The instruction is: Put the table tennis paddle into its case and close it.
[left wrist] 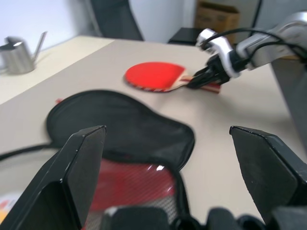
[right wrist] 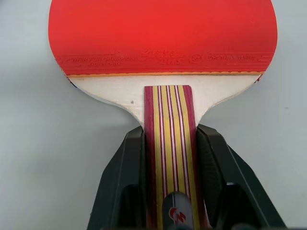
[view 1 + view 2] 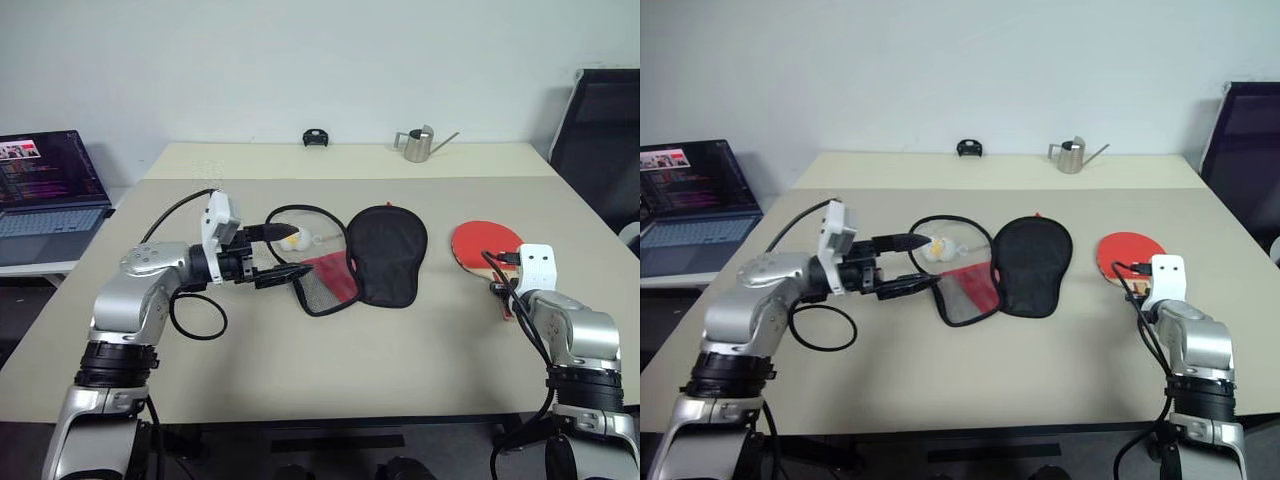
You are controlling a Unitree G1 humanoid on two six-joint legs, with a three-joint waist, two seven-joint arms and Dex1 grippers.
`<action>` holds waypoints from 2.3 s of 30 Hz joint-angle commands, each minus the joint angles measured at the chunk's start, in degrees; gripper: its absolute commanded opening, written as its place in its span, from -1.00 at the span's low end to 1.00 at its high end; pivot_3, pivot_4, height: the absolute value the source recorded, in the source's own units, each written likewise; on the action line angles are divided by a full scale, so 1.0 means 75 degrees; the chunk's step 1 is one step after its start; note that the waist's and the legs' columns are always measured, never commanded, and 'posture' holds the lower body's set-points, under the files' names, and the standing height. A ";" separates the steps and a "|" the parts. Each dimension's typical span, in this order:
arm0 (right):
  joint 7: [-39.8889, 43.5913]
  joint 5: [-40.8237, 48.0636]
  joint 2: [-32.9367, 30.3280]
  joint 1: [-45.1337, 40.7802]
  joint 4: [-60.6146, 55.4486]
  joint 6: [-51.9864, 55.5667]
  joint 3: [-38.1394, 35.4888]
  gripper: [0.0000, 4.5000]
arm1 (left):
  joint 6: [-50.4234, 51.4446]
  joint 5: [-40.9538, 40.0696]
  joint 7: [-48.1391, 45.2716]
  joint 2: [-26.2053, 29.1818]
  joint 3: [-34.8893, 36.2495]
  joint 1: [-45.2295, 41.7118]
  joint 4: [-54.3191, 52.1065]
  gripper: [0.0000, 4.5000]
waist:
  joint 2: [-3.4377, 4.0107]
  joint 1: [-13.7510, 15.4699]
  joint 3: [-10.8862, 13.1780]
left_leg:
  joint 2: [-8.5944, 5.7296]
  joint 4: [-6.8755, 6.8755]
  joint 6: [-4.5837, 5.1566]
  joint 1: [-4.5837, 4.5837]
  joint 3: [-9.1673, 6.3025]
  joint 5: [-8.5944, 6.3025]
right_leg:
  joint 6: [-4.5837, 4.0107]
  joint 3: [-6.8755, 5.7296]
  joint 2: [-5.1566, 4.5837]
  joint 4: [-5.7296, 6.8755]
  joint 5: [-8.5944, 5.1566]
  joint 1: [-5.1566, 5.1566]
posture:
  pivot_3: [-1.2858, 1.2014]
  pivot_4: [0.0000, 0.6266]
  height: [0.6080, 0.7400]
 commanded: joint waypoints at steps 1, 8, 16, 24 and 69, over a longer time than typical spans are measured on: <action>-0.0288 0.0300 0.0544 -0.0501 -0.1431 0.0520 0.0056 -0.52 | -0.0142 -0.0037 0.0115 0.0201 0.0362 0.0092 -0.0152 1.00 | 0.0005 -0.0038 0.0003 | 0.0001 -0.0001 0.0000 -0.0004 0.0001 0.0000 | 0.0000 0.0002 0.0000 0.0001 0.0000 -0.0006 | 0.03 -0.52 1.00; -0.0904 0.0186 0.1701 -0.0737 -0.2700 0.1166 0.0493 -0.52 | -0.0095 -0.0113 0.0233 0.0241 0.0433 0.0276 -0.0369 1.00 | 0.0009 0.0014 0.0005 | 0.0001 -0.0003 0.0000 -0.0023 -0.0004 0.0000 | -0.0001 -0.0003 0.0000 0.0001 -0.0001 -0.0026 | 0.03 -0.52 1.00; -0.1448 0.0172 0.3167 -0.1154 -0.2338 0.1215 0.0922 -0.52 | -0.0085 -0.0110 0.0306 0.0195 0.0449 0.0361 -0.0433 1.00 | 0.0009 -0.0004 0.0005 | -0.0003 -0.0005 -0.0001 -0.0026 -0.0011 0.0000 | -0.0001 -0.0008 -0.0004 -0.0006 0.0000 -0.0028 | 0.03 -0.52 1.00; -0.1762 -0.0049 0.3759 -0.1512 -0.0688 -0.0041 0.1085 -0.52 | -0.0053 -0.0131 0.0384 0.0132 0.0403 0.0413 -0.0566 1.00 | 0.0011 -0.0015 0.0006 | -0.0005 -0.0006 -0.0002 -0.0028 -0.0010 0.0001 | -0.0001 -0.0008 -0.0003 -0.0009 0.0000 -0.0029 | 0.03 -0.52 1.00; -0.1284 -0.0699 0.3179 -0.1150 0.0705 -0.1369 0.2302 0.99 | -0.0052 -0.0139 0.0491 0.0159 0.0422 0.0415 -0.0605 1.00 | 0.0011 -0.0019 0.0006 | -0.0003 -0.0007 -0.0002 -0.0025 -0.0010 0.0001 | -0.0001 -0.0007 -0.0003 -0.0009 0.0000 -0.0028 | 0.03 -0.52 1.00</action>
